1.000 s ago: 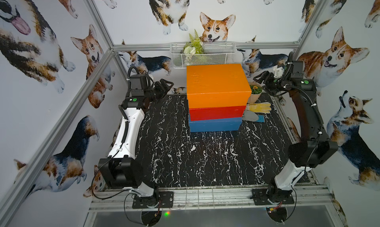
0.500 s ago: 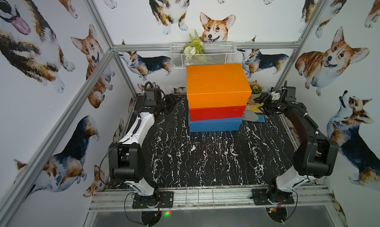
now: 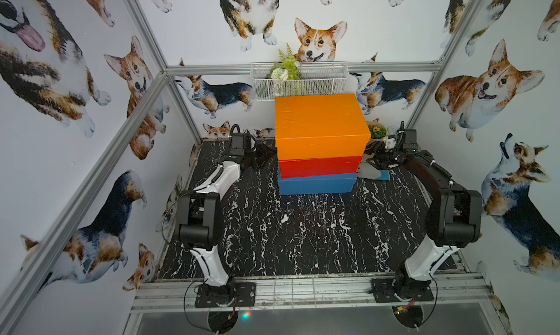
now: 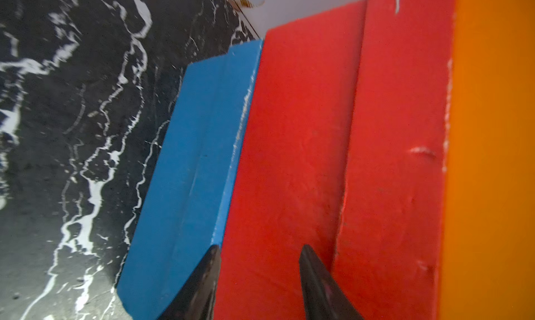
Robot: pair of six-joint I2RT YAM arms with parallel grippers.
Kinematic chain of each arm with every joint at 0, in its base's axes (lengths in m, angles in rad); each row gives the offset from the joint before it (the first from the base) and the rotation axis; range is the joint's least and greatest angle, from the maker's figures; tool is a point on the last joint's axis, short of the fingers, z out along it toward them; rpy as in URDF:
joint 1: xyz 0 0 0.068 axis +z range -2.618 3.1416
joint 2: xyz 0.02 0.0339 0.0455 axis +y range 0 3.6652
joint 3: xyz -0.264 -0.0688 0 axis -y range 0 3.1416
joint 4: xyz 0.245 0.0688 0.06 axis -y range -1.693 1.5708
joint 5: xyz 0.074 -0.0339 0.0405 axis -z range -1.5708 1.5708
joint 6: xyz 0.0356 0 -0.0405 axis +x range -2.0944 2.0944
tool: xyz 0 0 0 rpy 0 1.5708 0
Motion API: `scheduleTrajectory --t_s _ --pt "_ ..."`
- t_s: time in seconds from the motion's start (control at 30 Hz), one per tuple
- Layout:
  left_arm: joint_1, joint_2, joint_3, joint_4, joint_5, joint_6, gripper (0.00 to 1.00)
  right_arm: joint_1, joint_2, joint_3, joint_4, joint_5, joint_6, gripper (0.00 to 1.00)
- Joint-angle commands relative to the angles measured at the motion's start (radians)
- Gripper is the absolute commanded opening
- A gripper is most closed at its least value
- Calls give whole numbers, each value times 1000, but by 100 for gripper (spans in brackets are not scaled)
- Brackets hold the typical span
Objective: Stack the shoeboxes
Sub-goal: Adjust the shoeboxes in the shoebox.
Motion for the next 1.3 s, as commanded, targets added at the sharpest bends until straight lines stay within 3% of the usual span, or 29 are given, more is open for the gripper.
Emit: scheduleTrajectory --t_s 0.0,0.63,1.07,1.27 --pt "-14 0 5 31 -1 -6 48 14 -8 -20 40 -2 12 64" --pt "-36 -53 -81 74 3 -14 48 51 -91 -155 91 19 10 64" --pt "-35 -52 -89 77 3 -19 49 57 -76 -152 82 26 5 64" --pt "-25 -65 -74 31 -20 -5 63 53 -83 -125 31 75 -20 64"
